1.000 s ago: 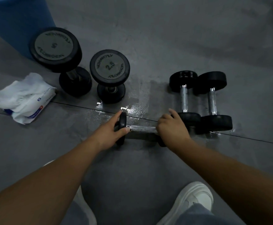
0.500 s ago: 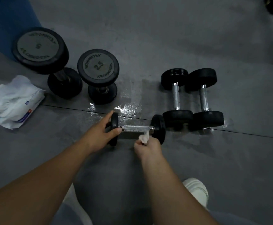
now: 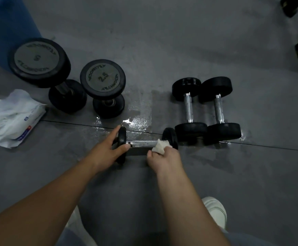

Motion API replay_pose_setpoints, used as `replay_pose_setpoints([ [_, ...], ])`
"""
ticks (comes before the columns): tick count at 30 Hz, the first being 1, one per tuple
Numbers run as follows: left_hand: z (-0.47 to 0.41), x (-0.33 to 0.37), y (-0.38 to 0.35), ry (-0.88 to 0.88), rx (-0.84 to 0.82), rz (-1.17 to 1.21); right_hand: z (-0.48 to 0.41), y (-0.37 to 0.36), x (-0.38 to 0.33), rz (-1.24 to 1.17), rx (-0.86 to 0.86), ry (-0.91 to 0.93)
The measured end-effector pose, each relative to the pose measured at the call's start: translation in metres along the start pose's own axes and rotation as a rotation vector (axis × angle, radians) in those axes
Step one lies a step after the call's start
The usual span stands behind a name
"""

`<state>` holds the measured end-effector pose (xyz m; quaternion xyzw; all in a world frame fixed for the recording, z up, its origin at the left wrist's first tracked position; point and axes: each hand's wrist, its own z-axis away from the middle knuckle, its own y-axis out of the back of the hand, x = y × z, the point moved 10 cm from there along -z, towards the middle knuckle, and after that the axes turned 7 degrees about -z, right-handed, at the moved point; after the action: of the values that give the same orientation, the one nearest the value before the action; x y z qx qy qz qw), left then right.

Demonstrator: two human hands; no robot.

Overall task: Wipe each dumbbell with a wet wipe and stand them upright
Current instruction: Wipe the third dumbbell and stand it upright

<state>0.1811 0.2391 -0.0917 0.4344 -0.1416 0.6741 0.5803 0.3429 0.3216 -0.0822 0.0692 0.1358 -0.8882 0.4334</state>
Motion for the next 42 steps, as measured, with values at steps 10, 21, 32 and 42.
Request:
replay_pose_setpoints([
  [10,0.002,-0.003,-0.001,0.004,0.007,-0.011,0.042,-0.106,-0.027,2.397,-0.285,1.662],
  [21,0.001,0.003,0.0,-0.016,-0.007,-0.07,0.043,-0.092,-0.014,2.79,-0.309,1.574],
  [32,0.008,-0.005,-0.005,0.05,-0.182,0.114,0.016,-0.074,0.036,1.859,-0.661,0.961],
  [42,0.008,-0.006,-0.008,0.098,-0.195,0.23,0.004,-0.081,0.047,2.106,-0.705,1.096],
])
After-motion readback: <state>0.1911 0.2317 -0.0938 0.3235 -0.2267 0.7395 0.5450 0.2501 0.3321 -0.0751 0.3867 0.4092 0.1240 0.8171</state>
